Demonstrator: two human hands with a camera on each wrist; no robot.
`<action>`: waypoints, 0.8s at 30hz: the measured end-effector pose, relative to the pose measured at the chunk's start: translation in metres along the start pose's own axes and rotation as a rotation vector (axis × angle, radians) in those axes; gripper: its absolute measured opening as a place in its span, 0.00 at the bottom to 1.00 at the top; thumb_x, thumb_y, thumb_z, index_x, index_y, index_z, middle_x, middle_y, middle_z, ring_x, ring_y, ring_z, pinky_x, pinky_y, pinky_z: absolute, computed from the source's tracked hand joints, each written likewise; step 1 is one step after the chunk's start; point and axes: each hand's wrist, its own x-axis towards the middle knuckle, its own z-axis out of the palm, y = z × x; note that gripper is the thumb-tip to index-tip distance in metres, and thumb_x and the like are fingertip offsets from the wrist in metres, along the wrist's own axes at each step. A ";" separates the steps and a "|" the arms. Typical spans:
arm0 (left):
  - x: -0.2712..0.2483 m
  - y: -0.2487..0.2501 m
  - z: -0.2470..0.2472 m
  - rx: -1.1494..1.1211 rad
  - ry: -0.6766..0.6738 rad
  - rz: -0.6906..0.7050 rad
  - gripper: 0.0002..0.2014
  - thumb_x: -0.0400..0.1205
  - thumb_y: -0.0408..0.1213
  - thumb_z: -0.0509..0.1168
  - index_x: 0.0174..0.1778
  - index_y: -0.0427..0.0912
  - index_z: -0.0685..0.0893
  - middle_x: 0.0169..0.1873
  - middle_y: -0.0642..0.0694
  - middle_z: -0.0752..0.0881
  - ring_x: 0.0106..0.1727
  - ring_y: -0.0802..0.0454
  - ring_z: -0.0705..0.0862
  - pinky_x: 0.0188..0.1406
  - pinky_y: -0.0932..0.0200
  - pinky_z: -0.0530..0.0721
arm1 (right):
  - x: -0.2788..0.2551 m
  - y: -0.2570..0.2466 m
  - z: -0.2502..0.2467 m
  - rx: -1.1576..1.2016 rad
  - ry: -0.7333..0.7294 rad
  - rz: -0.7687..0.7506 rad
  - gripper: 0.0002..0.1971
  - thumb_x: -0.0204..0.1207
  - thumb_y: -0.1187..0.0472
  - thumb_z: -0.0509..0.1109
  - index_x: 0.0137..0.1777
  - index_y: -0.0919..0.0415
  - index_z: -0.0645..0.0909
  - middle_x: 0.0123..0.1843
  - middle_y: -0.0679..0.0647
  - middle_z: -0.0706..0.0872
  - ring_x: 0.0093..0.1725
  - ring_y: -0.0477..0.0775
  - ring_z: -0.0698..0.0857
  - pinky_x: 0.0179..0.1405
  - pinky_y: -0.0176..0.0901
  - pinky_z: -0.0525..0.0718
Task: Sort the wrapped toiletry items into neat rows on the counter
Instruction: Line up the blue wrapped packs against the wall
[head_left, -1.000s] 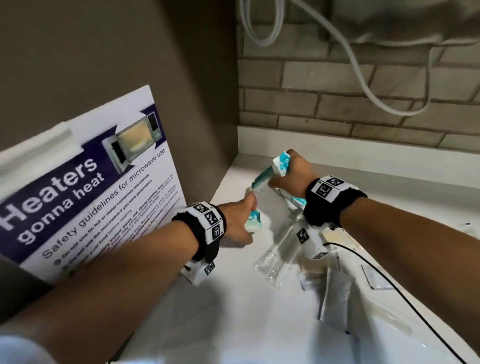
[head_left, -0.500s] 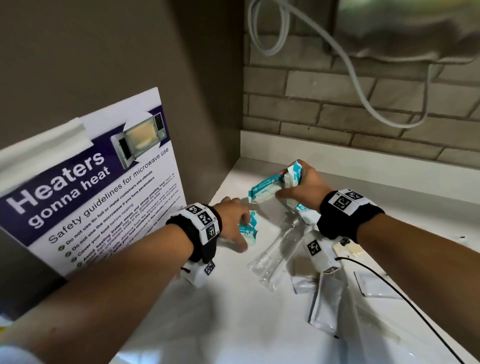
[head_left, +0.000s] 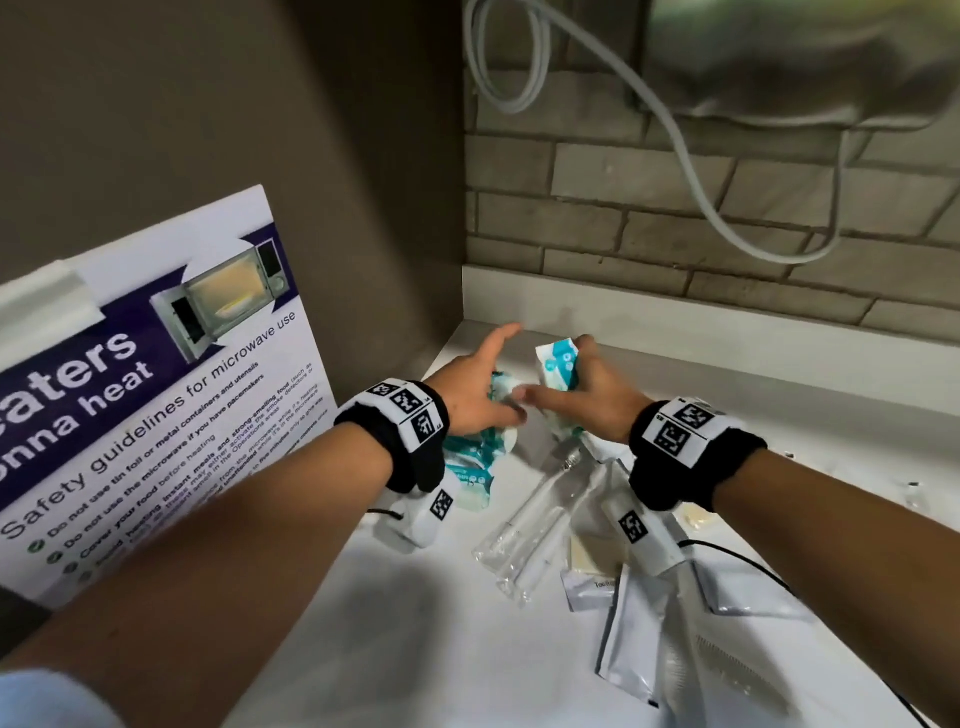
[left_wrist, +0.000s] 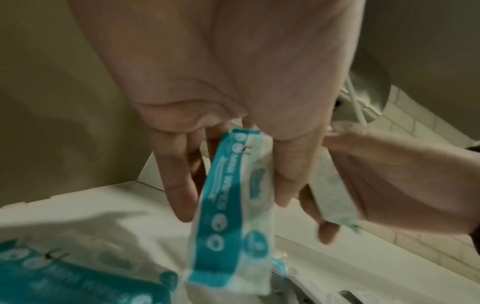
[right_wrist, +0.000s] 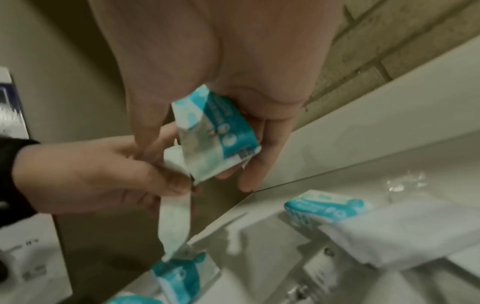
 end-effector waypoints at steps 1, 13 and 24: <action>0.002 -0.002 0.000 -0.053 0.033 -0.011 0.46 0.71 0.53 0.76 0.80 0.67 0.53 0.62 0.44 0.80 0.56 0.45 0.85 0.56 0.53 0.85 | 0.003 0.002 -0.002 0.005 0.010 0.017 0.28 0.73 0.54 0.77 0.61 0.61 0.62 0.40 0.49 0.79 0.34 0.44 0.80 0.27 0.33 0.78; 0.026 -0.021 -0.004 -0.319 0.271 -0.325 0.11 0.87 0.46 0.57 0.61 0.47 0.77 0.47 0.38 0.87 0.41 0.38 0.89 0.35 0.47 0.90 | 0.056 -0.003 -0.011 -0.107 0.030 0.062 0.10 0.75 0.57 0.75 0.51 0.58 0.79 0.44 0.54 0.82 0.41 0.53 0.80 0.39 0.42 0.75; 0.030 -0.050 0.008 0.215 -0.008 -0.326 0.15 0.88 0.36 0.53 0.69 0.42 0.78 0.65 0.40 0.82 0.63 0.42 0.81 0.59 0.56 0.76 | 0.081 -0.001 0.026 0.054 0.171 0.139 0.11 0.83 0.68 0.62 0.60 0.59 0.65 0.54 0.70 0.85 0.32 0.64 0.85 0.34 0.57 0.88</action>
